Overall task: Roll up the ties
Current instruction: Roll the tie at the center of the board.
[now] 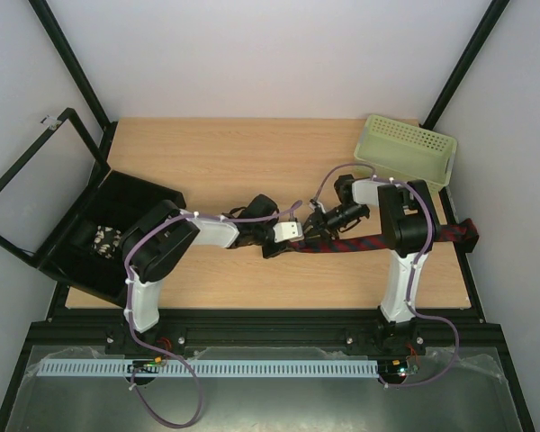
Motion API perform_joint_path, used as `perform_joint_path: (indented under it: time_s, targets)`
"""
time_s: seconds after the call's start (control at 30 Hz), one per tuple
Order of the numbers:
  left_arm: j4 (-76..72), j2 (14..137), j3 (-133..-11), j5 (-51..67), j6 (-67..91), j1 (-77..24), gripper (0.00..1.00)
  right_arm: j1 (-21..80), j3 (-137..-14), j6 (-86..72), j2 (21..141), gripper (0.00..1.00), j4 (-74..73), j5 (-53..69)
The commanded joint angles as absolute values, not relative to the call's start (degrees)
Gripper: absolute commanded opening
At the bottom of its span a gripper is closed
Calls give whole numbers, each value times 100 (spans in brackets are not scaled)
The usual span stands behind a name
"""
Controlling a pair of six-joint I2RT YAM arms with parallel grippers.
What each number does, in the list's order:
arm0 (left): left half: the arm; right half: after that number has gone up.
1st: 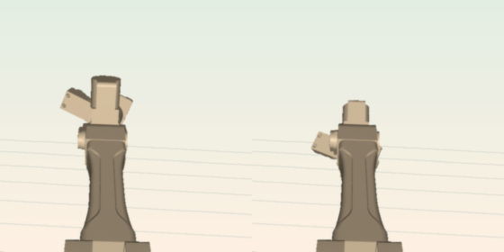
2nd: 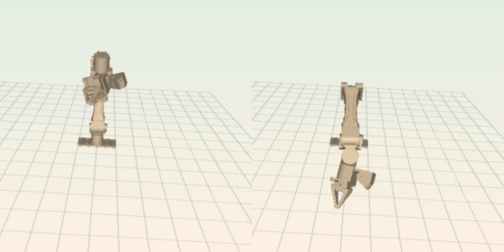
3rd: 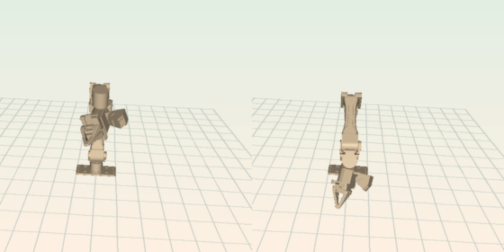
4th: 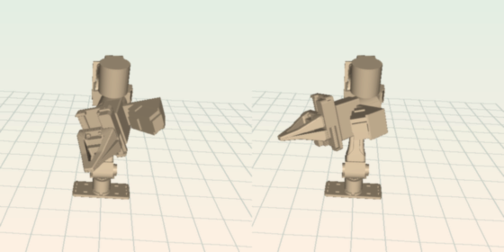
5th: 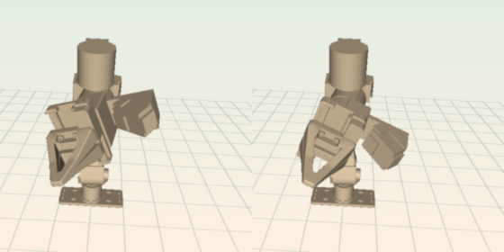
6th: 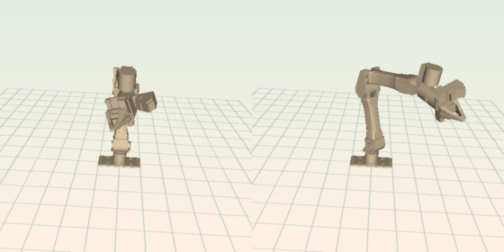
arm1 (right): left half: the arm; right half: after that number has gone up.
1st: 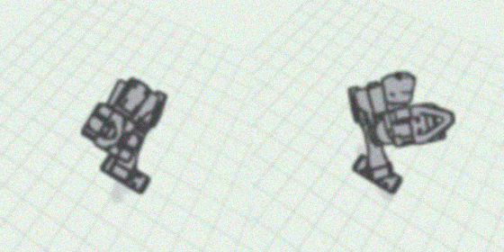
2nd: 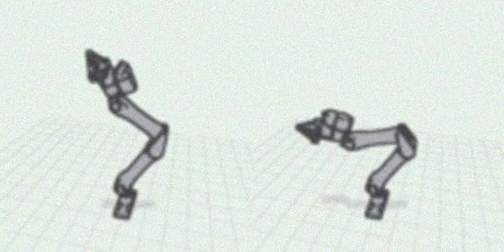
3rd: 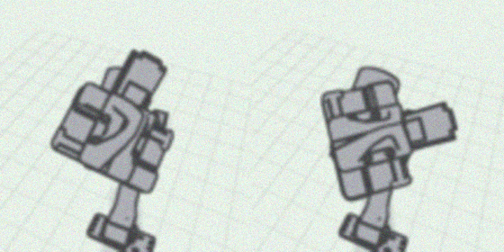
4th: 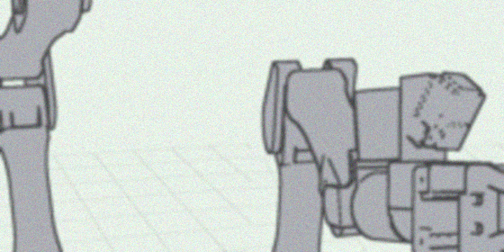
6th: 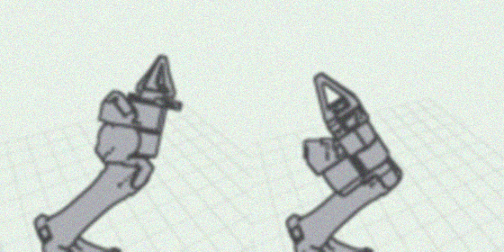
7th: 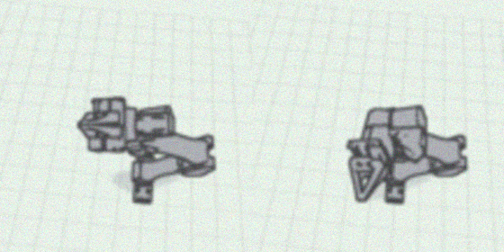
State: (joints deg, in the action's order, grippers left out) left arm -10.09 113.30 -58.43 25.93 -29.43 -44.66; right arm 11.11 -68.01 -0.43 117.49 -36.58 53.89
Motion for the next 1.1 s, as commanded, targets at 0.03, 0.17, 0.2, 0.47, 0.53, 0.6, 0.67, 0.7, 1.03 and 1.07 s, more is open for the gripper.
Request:
perform_joint_path:
  time_s: [0.03, 0.17, 0.2, 0.47, 0.53, 0.6, 0.67, 0.7, 1.03, 1.07]
  targets:
    - [-553, 11495, -5595, 2387, -2921, -4500, 29, 1263, -6937, 78, 11779, 17, -4038, 5223]
    - [-616, 11448, -5516, 2406, -2877, -4500, 31, 1259, -6947, 294, 11746, 2, -4297, 4884]
    - [-643, 11446, -5502, 2405, -2841, -4496, 33, 1265, -6911, 319, 11713, 1, -4287, 4805]
    - [-1361, 10619, -4848, 3169, -2281, -4158, 61, 1265, -6686, 391, 11986, 1, -3626, 4132]
    - [-1344, 10618, -4761, 3265, -2338, -4124, 62, 1258, -6606, 431, 11999, 1, -3490, 4030]
    - [-1358, 10697, -4746, 3212, -2363, -4109, 63, 1264, -6565, 471, 12003, 2, -3429, 3985]
    - [-1455, 10815, -4788, 3192, -2271, -4089, 63, 1257, -6530, 490, 11976, 1, -3385, 3957]
    - [-1510, 10884, -4843, 3208, -2179, -4087, 63, 1261, -6499, 485, 11955, 1, -3354, 3941]
    - [-1715, 11263, -5247, 3525, -1648, -4087, 44, 1265, -6339, 372, 11883, 1, -3174, 3893]
    - [-1704, 11186, -5219, 3599, -1692, -4087, 39, 1266, -6338, 371, 11883, 1, -3162, 3894]
